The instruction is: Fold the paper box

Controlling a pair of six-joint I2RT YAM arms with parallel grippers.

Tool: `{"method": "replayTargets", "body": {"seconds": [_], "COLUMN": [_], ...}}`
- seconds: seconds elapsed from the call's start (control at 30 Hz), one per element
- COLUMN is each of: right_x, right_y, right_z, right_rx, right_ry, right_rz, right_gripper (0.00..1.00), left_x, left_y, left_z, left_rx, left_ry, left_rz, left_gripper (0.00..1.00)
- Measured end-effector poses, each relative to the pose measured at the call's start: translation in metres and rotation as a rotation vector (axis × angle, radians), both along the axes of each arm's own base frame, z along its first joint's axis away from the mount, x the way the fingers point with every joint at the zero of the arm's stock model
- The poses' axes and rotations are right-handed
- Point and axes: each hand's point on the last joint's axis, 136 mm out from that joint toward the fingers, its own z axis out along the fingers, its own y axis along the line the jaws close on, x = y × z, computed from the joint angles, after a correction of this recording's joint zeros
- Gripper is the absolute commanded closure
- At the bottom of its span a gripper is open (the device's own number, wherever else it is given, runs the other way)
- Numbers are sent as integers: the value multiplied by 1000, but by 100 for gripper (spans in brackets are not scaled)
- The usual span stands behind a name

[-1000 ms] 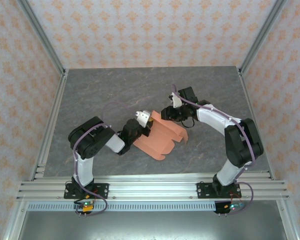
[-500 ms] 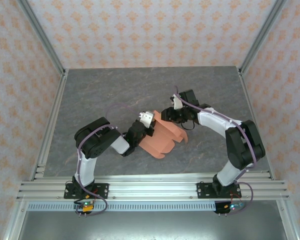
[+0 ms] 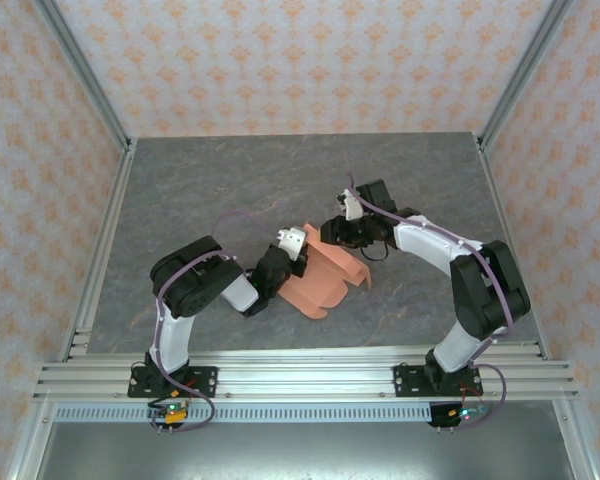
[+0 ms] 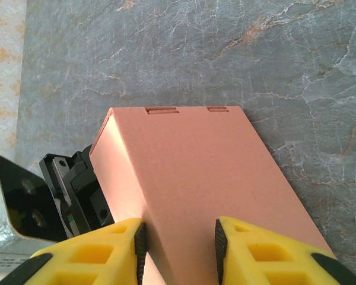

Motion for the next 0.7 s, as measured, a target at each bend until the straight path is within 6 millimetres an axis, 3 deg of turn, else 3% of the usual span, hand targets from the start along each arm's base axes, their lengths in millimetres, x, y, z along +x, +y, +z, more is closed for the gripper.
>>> {"method": "replayTargets", "body": {"seconds": [0.27,0.4,0.53,0.7], "right_x": [2,6,5,4], "right_y": [0,-2,-9,-30], "right_z": [0,0,-4,10], "right_rx": [8,9,1,0], "right_ry": [3,1,-15,-109], "right_rz": [-18,-42,-68,-106], "right_gripper": [63,50,46,37], "left_x": [1,2,1,-2], "left_y": [0,-1,-2,8], "left_z": [0,1,0,1], "left_rx": [23,44,47,42], "left_ry": [-5,-4,-1,19], "left_rz": [40,76,82,106], "left_gripper": [99,100,100,100]}}
